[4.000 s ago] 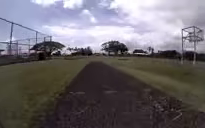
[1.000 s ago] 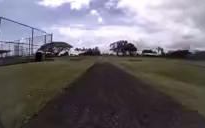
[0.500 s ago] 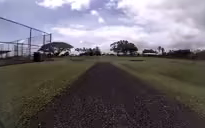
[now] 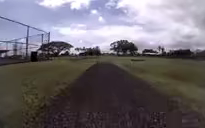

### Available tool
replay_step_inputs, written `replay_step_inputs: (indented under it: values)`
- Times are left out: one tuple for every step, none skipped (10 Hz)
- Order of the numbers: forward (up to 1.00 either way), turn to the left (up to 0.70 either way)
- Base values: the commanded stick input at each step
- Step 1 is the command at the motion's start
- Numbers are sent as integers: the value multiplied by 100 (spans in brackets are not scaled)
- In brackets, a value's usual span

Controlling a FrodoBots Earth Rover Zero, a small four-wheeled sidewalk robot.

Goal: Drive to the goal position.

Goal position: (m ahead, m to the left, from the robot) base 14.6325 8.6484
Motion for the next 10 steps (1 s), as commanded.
replay_step_inputs:
  values:
    - [70,1]
    - [70,1]
    - [70,1]
    - [70,1]
    - [70,1]
    - [70,1]
    - [70,1]
    - [70,1]
    - [70,1]
    - [70,1]
